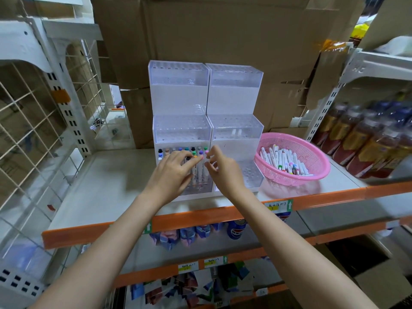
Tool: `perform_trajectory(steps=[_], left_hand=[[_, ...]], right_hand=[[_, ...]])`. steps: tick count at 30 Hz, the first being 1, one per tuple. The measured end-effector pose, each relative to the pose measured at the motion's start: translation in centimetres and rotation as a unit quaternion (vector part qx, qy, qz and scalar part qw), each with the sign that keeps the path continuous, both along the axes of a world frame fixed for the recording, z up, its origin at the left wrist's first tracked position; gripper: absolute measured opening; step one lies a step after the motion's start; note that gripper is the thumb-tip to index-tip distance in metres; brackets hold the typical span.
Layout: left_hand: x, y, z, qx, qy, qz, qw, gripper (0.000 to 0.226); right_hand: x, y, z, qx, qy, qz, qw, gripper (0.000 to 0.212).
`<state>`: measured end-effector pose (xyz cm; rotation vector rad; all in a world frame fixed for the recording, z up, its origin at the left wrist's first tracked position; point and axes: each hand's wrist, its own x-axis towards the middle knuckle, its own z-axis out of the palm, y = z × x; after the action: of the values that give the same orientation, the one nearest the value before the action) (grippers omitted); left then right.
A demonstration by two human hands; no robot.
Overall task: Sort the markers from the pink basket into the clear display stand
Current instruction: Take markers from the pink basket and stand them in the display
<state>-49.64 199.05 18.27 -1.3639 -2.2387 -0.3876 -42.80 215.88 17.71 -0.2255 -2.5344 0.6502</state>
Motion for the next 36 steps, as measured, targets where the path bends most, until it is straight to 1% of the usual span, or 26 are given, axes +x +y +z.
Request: perform_trajectory(steps=[3, 7, 10, 13, 15, 17, 20, 24, 27, 31, 34, 36], left_hand=[[0.1, 0.0, 0.2, -0.007, -0.01, 0.003, 1.0, 0.062], [0.3, 0.1, 0.8, -0.013, -0.035, 0.01, 0.999, 0.057], [0.2, 0.3, 1.1, -0.011, -0.034, 0.016, 0.999, 0.051], [0.5, 1.2, 1.4, 0.008, -0.024, 0.027, 0.999, 0.037], [0.9, 2.4, 1.8, 0.013, -0.026, 0.03, 0.999, 0.038], [1.3, 4.1, 2.1, 0.012, -0.028, 0.02, 0.999, 0.043], [2.1, 7.4, 2.2, 0.013, -0.028, -0.013, 0.999, 0.042], [3.5, 12.4, 2.4, 0.0, -0.03, -0.057, 0.998, 0.039], [4.3, 16.4, 2.3, -0.024, -0.048, -0.075, 0.996, 0.039], [5.2, 22.2, 1.7, -0.069, -0.083, -0.096, 0.99, 0.043], [5.5, 26.1, 1.2, -0.109, -0.094, -0.08, 0.986, 0.035], [5.2, 28.3, 0.5, -0.125, -0.108, -0.059, 0.984, 0.036]], right_hand=[[0.2, 0.1, 0.4, 0.015, -0.006, -0.008, 1.0, 0.023], [0.6, 0.1, 0.9, 0.018, -0.016, 0.006, 1.0, 0.031], [0.9, 0.5, 1.0, 0.055, -0.022, 0.002, 0.998, 0.035], [1.2, 1.7, 1.2, 0.096, -0.033, -0.019, 0.995, 0.037], [1.5, 2.7, 1.4, 0.115, -0.043, -0.031, 0.992, 0.04], [2.1, 3.9, 1.5, 0.139, -0.046, -0.047, 0.988, 0.041], [3.5, 6.3, 1.5, 0.171, -0.032, -0.077, 0.982, 0.042], [5.3, 10.7, 2.0, 0.19, -0.065, -0.127, 0.971, 0.042], [6.6, 14.4, 1.8, 0.192, -0.088, -0.165, 0.964, 0.038], [8.0, 19.1, 1.6, 0.183, -0.157, -0.194, 0.951, 0.038], [8.1, 22.1, 1.4, 0.165, -0.19, -0.201, 0.947, 0.039], [7.7, 23.7, 1.1, 0.153, -0.204, -0.195, 0.947, 0.037]])
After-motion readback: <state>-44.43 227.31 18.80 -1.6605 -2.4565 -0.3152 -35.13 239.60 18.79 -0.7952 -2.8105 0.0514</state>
